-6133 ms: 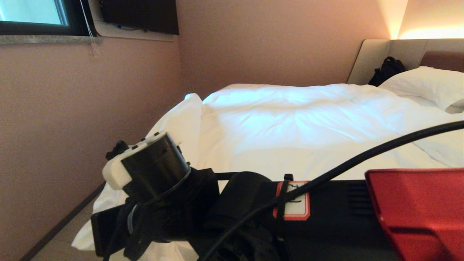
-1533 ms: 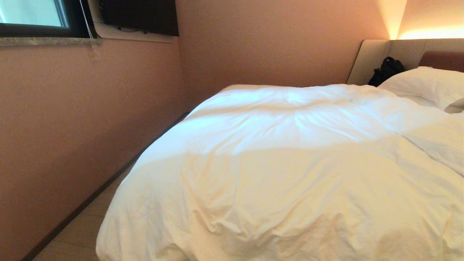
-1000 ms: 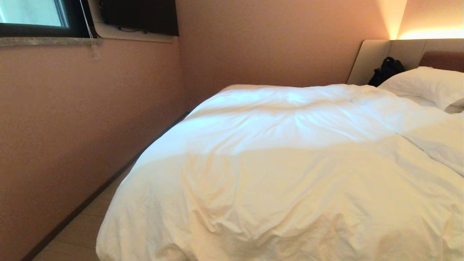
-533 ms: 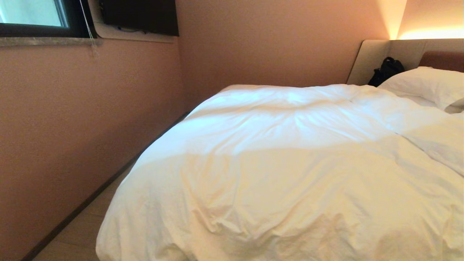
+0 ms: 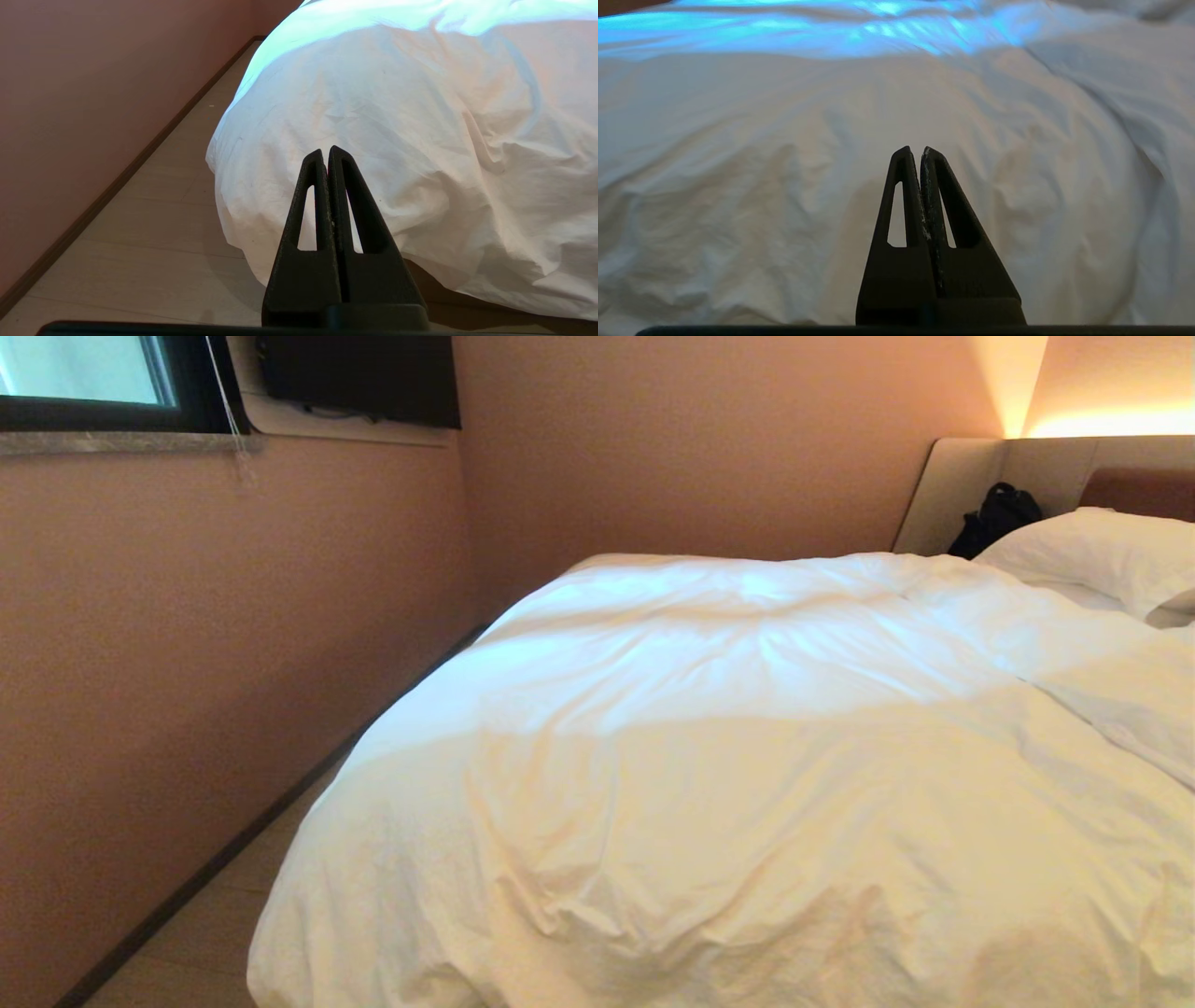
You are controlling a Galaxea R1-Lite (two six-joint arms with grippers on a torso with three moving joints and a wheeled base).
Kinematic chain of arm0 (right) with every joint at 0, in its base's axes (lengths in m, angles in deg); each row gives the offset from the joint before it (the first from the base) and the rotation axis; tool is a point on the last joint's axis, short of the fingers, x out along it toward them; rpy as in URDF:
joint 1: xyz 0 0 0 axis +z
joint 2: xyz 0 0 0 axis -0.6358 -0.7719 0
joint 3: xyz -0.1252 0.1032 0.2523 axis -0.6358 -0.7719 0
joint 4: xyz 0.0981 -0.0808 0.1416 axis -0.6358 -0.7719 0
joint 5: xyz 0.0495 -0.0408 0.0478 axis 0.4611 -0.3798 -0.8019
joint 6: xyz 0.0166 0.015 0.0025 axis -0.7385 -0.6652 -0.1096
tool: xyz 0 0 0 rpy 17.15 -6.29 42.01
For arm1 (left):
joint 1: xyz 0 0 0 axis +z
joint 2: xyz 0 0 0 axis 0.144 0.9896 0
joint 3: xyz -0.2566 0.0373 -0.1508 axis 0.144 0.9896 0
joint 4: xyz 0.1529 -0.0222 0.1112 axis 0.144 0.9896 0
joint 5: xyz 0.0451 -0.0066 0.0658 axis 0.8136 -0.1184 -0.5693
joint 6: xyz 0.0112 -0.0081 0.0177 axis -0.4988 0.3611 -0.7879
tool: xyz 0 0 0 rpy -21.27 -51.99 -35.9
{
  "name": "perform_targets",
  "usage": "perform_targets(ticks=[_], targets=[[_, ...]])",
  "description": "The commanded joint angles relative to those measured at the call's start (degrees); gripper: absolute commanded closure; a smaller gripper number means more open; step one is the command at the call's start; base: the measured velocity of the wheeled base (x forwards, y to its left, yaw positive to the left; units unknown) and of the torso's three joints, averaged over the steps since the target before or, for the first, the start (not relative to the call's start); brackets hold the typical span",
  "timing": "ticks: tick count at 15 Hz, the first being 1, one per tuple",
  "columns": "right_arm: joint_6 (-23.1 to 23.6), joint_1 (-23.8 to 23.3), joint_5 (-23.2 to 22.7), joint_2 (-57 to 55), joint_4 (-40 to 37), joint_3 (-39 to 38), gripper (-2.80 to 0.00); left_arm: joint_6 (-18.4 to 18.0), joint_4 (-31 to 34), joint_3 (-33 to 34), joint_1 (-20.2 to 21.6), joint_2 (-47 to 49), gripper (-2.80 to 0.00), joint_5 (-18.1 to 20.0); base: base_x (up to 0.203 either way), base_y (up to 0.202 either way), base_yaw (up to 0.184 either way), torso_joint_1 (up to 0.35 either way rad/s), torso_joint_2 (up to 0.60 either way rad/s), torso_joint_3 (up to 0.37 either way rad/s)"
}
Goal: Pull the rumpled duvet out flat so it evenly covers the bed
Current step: Flatten the corners of the folded blanket
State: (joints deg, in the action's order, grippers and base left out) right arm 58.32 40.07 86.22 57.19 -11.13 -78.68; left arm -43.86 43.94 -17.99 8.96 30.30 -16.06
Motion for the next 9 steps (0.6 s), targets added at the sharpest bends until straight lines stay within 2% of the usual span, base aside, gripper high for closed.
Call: perform_targets(ticks=[1, 7, 9], targets=[[1.7, 0.0, -6.7, 0.0, 4.4, -1.5, 0.0, 0.0, 0.0, 0.0, 0.0, 0.0, 0.0, 0.0, 0.0, 0.0, 0.0, 0.0, 0.0, 0.0], [0.8, 0.0, -8.2, 0.1, -1.2, -3.0, 0.0, 0.0, 0.0, 0.0, 0.0, 0.0, 0.0, 0.0, 0.0, 0.0, 0.0, 0.0, 0.0, 0.0], [-2.0, 0.0, -7.8, 0.1, -1.0, -3.1, 0.0, 0.0, 0.0, 0.0, 0.0, 0.0, 0.0, 0.0, 0.0, 0.0, 0.0, 0.0, 0.0, 0.0]])
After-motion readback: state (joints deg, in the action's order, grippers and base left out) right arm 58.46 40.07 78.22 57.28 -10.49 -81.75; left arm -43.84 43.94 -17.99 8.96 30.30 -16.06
